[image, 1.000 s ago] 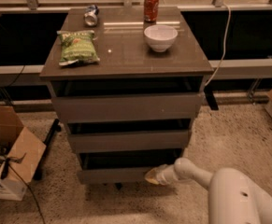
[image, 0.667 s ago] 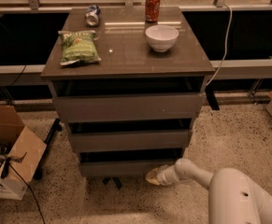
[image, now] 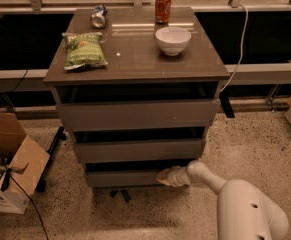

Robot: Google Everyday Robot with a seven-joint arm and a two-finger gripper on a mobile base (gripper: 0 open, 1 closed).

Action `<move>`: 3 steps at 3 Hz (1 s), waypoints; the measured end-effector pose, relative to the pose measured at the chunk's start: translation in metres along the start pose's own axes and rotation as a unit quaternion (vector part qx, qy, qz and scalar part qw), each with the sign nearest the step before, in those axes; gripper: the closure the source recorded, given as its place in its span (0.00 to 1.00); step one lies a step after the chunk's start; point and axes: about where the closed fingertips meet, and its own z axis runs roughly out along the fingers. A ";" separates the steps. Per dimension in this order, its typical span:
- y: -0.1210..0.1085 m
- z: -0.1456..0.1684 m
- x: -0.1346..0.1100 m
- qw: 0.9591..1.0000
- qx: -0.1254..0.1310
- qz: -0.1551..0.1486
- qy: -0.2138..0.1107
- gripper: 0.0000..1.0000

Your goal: Close bottom drawer

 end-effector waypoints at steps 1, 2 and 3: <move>0.003 0.003 -0.001 1.000 -0.003 0.000 0.000 0.65; 0.006 0.005 -0.001 1.000 -0.005 0.000 -0.001 0.42; 0.008 0.007 -0.002 1.000 -0.007 0.000 -0.001 0.18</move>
Offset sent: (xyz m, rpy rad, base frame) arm -0.0020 0.0033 -0.0017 0.0019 0.0039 0.0046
